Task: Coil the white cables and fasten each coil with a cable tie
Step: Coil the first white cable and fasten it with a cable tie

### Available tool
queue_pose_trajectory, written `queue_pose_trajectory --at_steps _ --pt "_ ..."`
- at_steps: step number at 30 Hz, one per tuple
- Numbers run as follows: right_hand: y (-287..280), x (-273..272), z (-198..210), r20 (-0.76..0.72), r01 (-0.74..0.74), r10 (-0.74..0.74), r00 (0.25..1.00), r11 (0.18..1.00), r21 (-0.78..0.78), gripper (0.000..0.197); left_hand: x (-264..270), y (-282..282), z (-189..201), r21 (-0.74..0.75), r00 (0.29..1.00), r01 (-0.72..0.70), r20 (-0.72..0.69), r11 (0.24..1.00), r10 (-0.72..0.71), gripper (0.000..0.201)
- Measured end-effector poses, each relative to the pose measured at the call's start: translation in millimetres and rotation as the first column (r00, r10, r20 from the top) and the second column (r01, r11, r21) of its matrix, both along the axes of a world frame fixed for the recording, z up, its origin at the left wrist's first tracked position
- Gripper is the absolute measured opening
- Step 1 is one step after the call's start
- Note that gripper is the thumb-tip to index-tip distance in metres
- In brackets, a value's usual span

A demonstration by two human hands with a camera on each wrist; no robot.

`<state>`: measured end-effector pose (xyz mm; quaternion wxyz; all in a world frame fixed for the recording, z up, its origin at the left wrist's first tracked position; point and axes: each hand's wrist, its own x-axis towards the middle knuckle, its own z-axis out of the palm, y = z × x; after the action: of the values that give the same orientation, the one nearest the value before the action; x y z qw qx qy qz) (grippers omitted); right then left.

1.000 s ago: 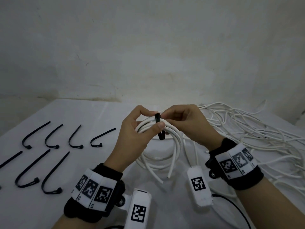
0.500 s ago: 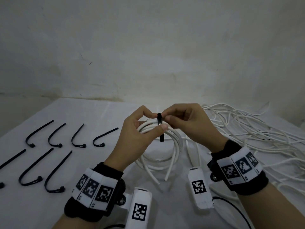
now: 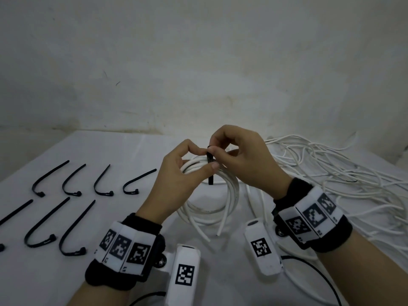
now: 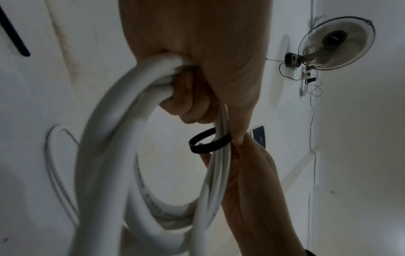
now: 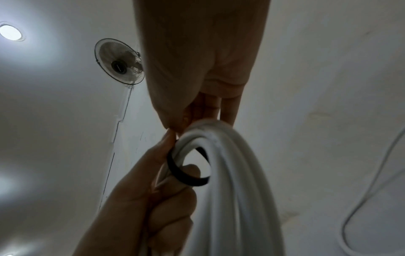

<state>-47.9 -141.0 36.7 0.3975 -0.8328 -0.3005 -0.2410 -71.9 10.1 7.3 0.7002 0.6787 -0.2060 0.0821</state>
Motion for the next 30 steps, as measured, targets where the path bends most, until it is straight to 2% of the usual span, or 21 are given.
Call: queue_pose_trajectory --at_steps 4,7,9,13,16,19,24,30 --pt "-3.4 5.7 11.6 -0.02 0.02 -0.016 1.0 0.968 0.25 0.018 -1.9 0.4 2.5 -0.003 0.997 0.08 -0.01 0.997 -0.08 0.018" --pt "-1.5 7.0 14.0 -0.129 0.013 0.04 0.991 0.921 0.39 0.018 -1.7 2.8 2.1 0.014 0.998 0.067 0.008 0.998 -0.067 0.019" --pt "0.7 6.0 13.1 -0.183 -0.02 0.096 0.978 0.924 0.381 0.015 0.0 4.2 -0.2 0.044 0.999 0.038 0.018 0.998 -0.039 0.019" --pt "3.0 0.4 16.8 -0.109 -0.076 0.097 0.989 0.98 0.185 0.007 3.5 3.7 -4.8 0.099 1.0 0.0 0.016 0.995 -0.002 0.022" --pt "2.4 -0.3 14.9 -0.089 -0.057 0.083 0.993 0.963 0.262 0.012 4.6 3.8 -4.8 0.114 1.0 0.008 0.016 0.993 -0.01 0.02" --pt "0.9 2.7 12.6 -0.082 0.008 0.02 0.996 0.945 0.328 0.016 6.8 3.9 -7.1 0.098 0.997 0.074 -0.017 0.992 -0.073 0.016" --pt "-1.6 12.5 19.6 -0.077 0.091 -0.067 0.995 0.925 0.369 0.013 8.3 1.9 -10.9 0.064 0.99 0.142 -0.025 0.988 -0.141 0.012" --pt "6.5 27.8 18.7 -0.142 0.101 -0.052 0.989 0.925 0.366 0.019 12.9 5.3 -14.5 0.023 0.994 0.113 0.001 0.993 -0.113 0.012"
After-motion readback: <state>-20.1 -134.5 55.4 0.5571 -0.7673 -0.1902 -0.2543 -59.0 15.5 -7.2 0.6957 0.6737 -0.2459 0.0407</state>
